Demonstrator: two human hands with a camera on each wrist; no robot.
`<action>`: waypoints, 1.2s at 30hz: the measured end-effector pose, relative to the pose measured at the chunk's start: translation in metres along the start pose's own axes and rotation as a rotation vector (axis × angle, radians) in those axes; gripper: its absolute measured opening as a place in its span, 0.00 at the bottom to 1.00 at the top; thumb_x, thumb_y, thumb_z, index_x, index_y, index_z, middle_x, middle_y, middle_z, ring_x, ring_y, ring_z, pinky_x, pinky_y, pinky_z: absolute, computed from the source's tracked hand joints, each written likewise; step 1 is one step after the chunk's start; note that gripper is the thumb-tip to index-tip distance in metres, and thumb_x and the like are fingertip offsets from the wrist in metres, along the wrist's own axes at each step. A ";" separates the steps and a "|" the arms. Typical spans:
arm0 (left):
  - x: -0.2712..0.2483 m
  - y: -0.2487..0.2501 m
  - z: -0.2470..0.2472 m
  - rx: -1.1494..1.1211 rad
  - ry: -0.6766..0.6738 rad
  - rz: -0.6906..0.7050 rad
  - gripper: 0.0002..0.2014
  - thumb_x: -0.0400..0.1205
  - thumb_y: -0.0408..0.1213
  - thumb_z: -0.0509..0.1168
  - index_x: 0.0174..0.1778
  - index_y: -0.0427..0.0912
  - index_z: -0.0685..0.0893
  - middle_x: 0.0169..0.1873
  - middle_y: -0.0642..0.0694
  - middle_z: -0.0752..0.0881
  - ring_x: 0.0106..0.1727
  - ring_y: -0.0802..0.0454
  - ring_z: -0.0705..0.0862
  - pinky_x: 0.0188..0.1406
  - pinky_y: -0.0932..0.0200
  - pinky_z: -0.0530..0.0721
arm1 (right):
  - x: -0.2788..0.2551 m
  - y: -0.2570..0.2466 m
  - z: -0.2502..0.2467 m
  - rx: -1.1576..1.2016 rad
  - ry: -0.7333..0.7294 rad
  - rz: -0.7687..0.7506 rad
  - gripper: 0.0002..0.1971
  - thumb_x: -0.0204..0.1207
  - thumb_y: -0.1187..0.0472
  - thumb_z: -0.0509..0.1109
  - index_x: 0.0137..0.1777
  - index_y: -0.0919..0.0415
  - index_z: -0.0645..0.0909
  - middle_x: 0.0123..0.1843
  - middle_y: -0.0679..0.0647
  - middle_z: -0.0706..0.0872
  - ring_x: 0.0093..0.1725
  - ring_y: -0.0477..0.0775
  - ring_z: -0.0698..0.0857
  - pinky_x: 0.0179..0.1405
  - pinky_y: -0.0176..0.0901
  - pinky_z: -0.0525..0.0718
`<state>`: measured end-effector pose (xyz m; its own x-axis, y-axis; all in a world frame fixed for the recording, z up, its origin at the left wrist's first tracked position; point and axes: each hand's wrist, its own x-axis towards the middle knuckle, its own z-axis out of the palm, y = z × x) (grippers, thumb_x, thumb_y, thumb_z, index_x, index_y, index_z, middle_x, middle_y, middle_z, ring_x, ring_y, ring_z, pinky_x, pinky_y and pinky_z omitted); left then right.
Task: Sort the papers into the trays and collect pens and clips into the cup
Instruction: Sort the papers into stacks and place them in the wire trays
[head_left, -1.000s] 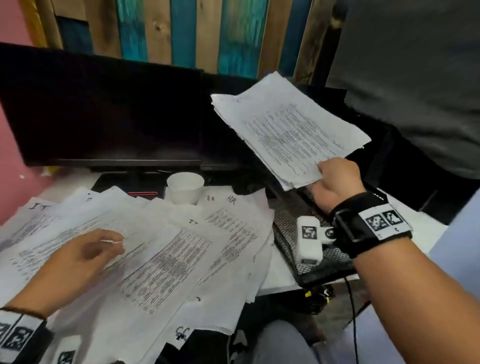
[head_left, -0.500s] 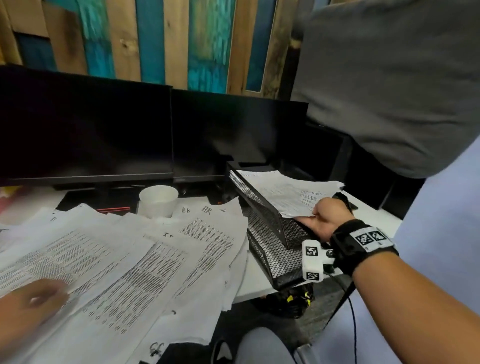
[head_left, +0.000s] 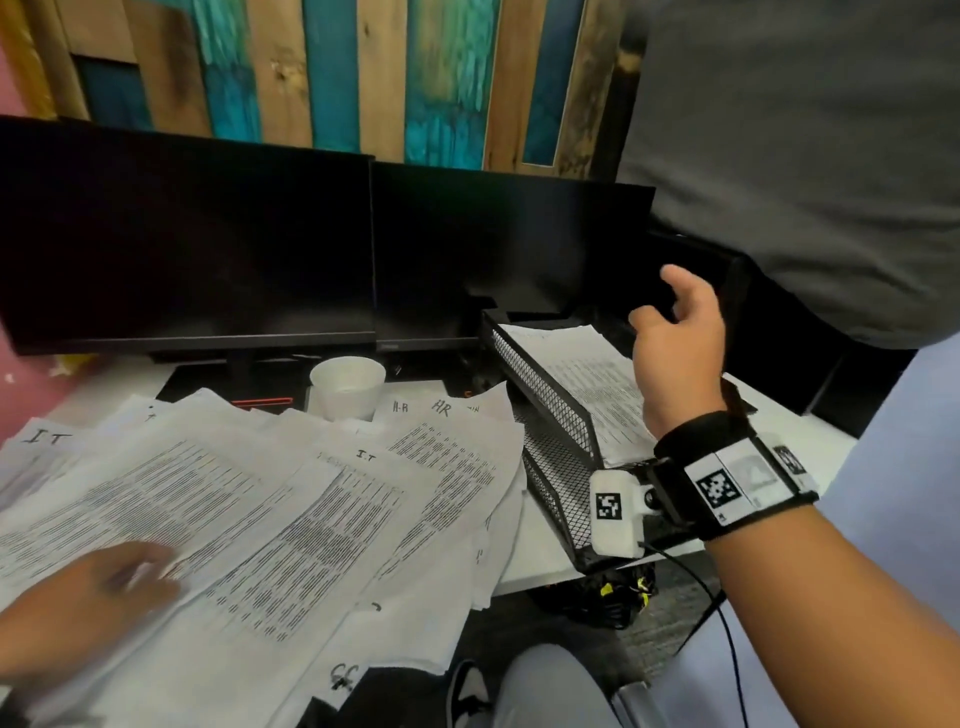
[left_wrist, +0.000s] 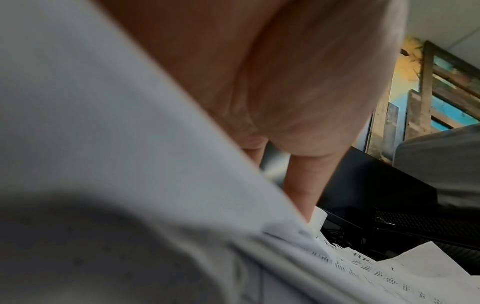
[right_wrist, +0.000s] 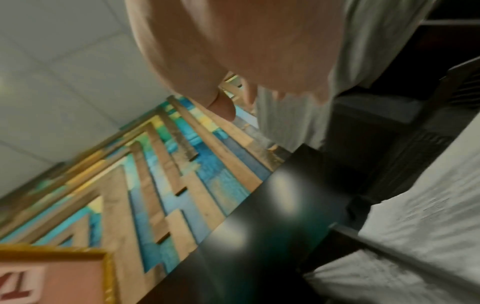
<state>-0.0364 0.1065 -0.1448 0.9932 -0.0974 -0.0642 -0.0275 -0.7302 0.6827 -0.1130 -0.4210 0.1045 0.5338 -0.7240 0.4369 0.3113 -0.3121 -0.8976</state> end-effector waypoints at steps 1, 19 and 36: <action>-0.011 0.021 -0.008 0.030 0.005 -0.026 0.29 0.74 0.52 0.76 0.70 0.43 0.88 0.57 0.45 0.87 0.64 0.40 0.84 0.67 0.48 0.78 | -0.008 -0.004 0.009 0.065 -0.100 0.027 0.24 0.81 0.70 0.69 0.76 0.52 0.78 0.71 0.52 0.86 0.72 0.49 0.85 0.77 0.49 0.82; -0.044 0.075 -0.018 0.284 -0.120 -0.100 0.38 0.55 0.72 0.71 0.63 0.71 0.78 0.70 0.62 0.78 0.71 0.55 0.80 0.76 0.47 0.79 | -0.108 0.114 0.138 -0.904 -1.163 0.312 0.51 0.71 0.51 0.83 0.90 0.58 0.58 0.79 0.56 0.79 0.75 0.60 0.80 0.74 0.52 0.82; -0.048 0.093 -0.009 0.347 -0.089 -0.106 0.27 0.72 0.55 0.73 0.69 0.69 0.81 0.70 0.63 0.78 0.65 0.57 0.82 0.67 0.53 0.84 | -0.170 0.114 0.135 -0.358 -1.229 0.490 0.11 0.86 0.64 0.70 0.66 0.59 0.85 0.52 0.59 0.96 0.44 0.63 0.97 0.49 0.59 0.96</action>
<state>-0.0855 0.0491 -0.0718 0.9793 -0.0558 -0.1946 0.0234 -0.9236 0.3827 -0.0626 -0.2506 -0.0646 0.9348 0.1435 -0.3248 -0.2274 -0.4607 -0.8580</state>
